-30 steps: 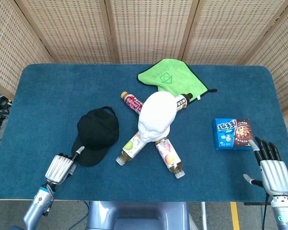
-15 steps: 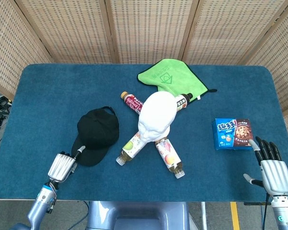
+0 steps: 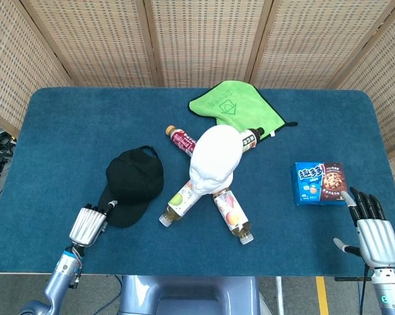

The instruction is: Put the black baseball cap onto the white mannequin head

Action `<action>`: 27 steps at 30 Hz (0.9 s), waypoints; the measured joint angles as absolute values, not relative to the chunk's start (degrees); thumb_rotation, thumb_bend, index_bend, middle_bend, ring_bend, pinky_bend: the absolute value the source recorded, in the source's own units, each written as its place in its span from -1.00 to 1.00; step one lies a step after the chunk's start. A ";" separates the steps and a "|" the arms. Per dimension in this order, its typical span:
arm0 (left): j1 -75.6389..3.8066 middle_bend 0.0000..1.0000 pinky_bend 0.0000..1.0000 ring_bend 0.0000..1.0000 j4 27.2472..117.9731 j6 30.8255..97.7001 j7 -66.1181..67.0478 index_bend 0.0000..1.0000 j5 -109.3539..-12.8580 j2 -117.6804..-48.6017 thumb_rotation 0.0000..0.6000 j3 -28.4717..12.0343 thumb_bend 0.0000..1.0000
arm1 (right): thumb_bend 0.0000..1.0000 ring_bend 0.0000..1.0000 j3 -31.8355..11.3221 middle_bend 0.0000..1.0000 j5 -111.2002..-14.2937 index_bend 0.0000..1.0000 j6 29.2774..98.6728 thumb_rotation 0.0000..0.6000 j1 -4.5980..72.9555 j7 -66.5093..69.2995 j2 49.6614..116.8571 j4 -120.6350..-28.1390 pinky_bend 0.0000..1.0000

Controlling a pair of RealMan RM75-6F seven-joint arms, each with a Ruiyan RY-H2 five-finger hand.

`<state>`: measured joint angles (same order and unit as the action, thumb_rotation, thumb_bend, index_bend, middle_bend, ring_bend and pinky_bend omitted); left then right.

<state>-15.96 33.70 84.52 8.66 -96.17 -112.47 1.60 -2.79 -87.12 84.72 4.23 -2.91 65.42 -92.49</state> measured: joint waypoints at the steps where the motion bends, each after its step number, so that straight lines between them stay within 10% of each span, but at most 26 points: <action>1: -16.07 0.66 0.42 0.58 32.61 84.78 8.19 -0.34 -96.18 -113.03 1.00 1.52 -0.20 | -0.93 -1.00 -2.81 -1.00 -87.10 -0.97 84.73 1.00 4.23 -2.90 65.42 -92.47 -1.00; 16: -17.20 0.70 0.44 0.63 19.93 87.76 4.23 -0.01 -96.37 -119.32 1.00 1.66 -0.27 | -0.93 -1.00 -2.83 -1.00 -87.32 -0.97 84.95 1.00 4.23 -2.91 65.63 -92.22 -1.00; 27: -18.00 0.72 0.45 0.70 14.88 89.07 3.27 0.60 -95.91 -121.51 1.00 2.07 -0.16 | -0.93 -1.00 -2.82 -1.00 -87.52 -0.94 85.15 1.00 4.20 -2.87 65.78 -92.08 -1.00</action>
